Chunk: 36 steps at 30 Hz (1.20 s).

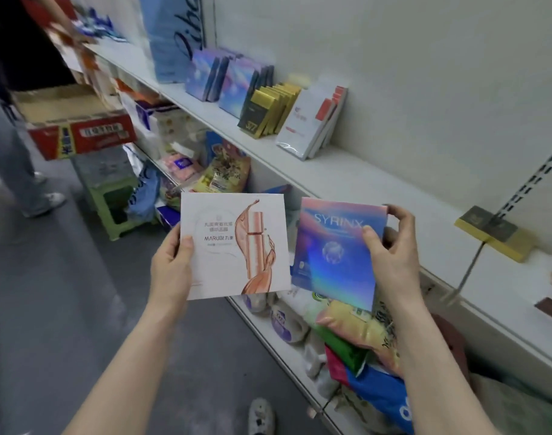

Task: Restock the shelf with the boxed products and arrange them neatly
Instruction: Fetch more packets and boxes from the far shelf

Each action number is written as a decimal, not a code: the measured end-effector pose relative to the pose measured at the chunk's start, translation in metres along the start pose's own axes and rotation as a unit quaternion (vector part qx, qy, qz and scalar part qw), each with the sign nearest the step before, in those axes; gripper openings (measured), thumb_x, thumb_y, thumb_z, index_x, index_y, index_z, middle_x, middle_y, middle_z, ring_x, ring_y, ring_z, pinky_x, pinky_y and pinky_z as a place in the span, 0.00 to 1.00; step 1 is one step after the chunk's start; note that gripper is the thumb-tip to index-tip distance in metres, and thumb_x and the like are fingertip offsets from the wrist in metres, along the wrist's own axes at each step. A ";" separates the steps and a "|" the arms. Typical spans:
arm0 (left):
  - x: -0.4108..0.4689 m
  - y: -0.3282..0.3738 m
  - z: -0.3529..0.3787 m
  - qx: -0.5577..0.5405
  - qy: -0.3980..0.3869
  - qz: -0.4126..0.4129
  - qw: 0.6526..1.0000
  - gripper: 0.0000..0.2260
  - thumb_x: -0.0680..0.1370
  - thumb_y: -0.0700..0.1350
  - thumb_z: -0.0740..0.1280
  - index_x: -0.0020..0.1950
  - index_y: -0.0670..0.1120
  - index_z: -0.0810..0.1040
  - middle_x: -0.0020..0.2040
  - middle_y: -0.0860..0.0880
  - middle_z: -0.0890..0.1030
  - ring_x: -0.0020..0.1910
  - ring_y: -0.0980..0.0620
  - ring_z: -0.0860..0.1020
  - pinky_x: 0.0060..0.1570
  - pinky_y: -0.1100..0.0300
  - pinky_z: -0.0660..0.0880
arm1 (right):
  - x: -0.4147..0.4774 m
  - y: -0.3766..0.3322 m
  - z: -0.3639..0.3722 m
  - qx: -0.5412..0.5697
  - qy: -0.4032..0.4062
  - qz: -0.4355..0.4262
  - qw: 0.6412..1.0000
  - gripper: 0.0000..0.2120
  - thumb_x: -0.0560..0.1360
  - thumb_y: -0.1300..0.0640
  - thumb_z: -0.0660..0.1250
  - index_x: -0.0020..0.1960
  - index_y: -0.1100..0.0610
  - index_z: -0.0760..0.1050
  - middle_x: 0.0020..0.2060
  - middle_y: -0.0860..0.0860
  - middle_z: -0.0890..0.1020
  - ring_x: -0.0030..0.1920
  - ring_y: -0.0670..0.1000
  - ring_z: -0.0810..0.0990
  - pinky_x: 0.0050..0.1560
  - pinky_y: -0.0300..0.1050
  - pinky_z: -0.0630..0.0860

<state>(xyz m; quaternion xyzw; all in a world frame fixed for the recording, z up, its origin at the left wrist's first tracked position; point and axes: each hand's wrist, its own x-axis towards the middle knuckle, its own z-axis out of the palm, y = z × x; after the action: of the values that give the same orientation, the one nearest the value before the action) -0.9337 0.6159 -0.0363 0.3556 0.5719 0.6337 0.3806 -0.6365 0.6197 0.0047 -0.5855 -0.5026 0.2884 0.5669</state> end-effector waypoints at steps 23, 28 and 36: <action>0.373 0.013 -0.017 -0.039 0.082 -0.019 0.996 0.12 0.83 0.42 0.57 0.54 0.52 0.79 0.52 0.52 0.83 0.50 0.49 0.81 0.44 0.55 0.77 | 0.303 -0.042 0.313 -0.005 -0.074 -0.102 0.992 0.18 0.74 0.55 0.71 0.58 0.49 0.66 0.44 0.48 0.84 0.45 0.49 0.84 0.46 0.59 0.82; 0.471 0.020 -0.046 -0.021 0.037 -0.038 0.998 0.11 0.83 0.44 0.57 0.54 0.54 0.78 0.53 0.51 0.82 0.49 0.49 0.81 0.46 0.52 0.78 | 0.375 -0.065 0.404 -0.034 -0.012 -0.124 0.992 0.20 0.73 0.56 0.74 0.57 0.51 0.65 0.48 0.46 0.80 0.47 0.45 0.81 0.46 0.39 0.78; 0.584 0.025 -0.067 -0.026 -0.034 -0.060 0.997 0.10 0.83 0.45 0.57 0.57 0.52 0.77 0.51 0.51 0.82 0.47 0.49 0.81 0.40 0.55 0.78 | 0.467 -0.058 0.497 -0.194 0.036 -0.093 0.976 0.22 0.76 0.61 0.70 0.65 0.47 0.66 0.62 0.50 0.75 0.60 0.52 0.76 0.55 0.46 0.75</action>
<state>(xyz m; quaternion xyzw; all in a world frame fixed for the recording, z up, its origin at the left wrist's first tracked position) -1.2625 1.1030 -0.0083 0.3325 0.5621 0.6118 0.4463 -0.9495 1.2243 0.0732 -0.6448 -0.5810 0.1102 0.4844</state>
